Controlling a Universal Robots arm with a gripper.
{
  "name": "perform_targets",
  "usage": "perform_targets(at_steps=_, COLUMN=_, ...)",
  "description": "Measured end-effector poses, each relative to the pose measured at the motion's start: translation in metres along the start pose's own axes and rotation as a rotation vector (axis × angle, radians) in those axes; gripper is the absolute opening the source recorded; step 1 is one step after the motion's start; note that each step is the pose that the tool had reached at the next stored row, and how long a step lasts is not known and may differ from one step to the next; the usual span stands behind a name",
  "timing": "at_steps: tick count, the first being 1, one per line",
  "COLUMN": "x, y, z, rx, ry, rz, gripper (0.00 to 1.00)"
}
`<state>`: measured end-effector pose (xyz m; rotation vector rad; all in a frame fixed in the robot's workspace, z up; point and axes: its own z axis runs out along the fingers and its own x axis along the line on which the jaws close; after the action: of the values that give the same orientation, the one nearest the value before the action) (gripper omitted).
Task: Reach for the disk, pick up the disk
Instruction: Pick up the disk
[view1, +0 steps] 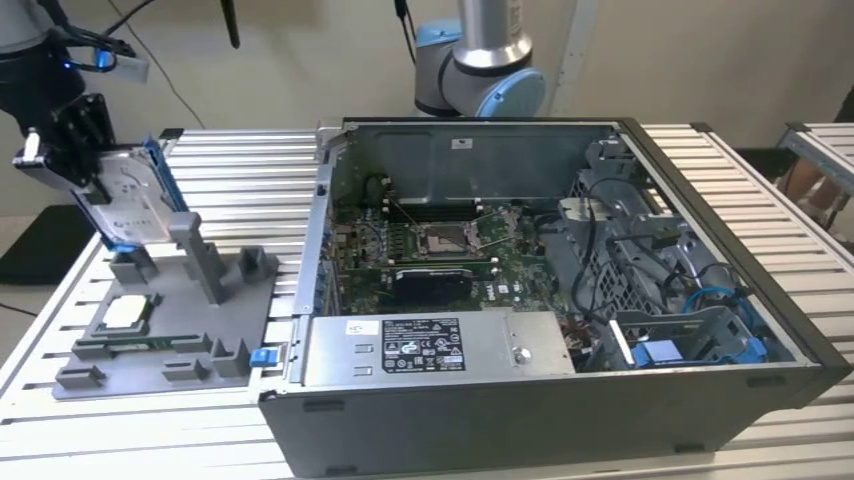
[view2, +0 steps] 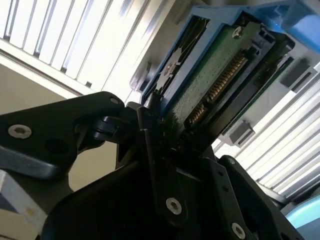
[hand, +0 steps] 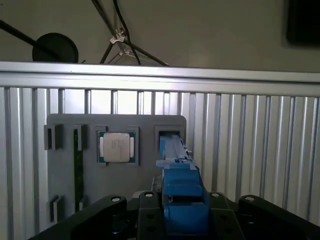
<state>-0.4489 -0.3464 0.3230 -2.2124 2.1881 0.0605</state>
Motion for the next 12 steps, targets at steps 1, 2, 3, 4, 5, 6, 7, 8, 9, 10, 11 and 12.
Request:
perform_targets(at_steps=1, x=-0.0002, y=0.0, z=-0.0032, rx=0.0, ry=0.0, rz=0.0, gripper=0.0)
perform_targets(at_steps=2, x=-0.0003, y=0.0, z=-0.006, rx=0.0, ry=0.0, rz=0.0, gripper=0.0)
perform_targets(at_steps=3, x=-0.0004, y=0.0001, z=-0.0086, rx=0.0, ry=0.0, rz=0.0, gripper=0.0)
perform_targets(at_steps=4, x=-0.0006, y=0.0001, z=-0.0111, rx=0.0, ry=0.0, rz=0.0, gripper=0.0)
perform_targets(at_steps=5, x=-0.0007, y=0.0001, z=-0.0133, rx=0.0, ry=0.0, rz=0.0, gripper=0.0)
perform_targets(at_steps=6, x=-0.0008, y=0.0001, z=-0.0148, rx=0.0, ry=0.0, rz=0.0, gripper=0.0)
perform_targets(at_steps=7, x=-0.0008, y=0.0002, z=-0.0161, rx=0.0, ry=0.0, rz=0.0, gripper=0.0)
perform_targets(at_steps=8, x=-0.0009, y=0.0002, z=-0.0178, rx=0.0001, ry=0.0, rz=0.0, gripper=0.0)
perform_targets(at_steps=9, x=-0.001, y=0.0002, z=-0.0196, rx=0.0, ry=0.0, rz=0.0, gripper=0.0)
perform_targets(at_steps=10, x=-0.0011, y=0.0002, z=-0.0216, rx=0.0, ry=0.0, rz=0.0, gripper=0.0)
perform_targets(at_steps=11, x=-0.0012, y=0.0002, z=-0.0238, rx=0.0, ry=0.0, rz=0.0, gripper=0.0)
perform_targets(at_steps=12, x=-0.0013, y=0.0002, z=-0.0262, rx=-0.0002, ry=0.0001, rz=0.0, gripper=0.0)
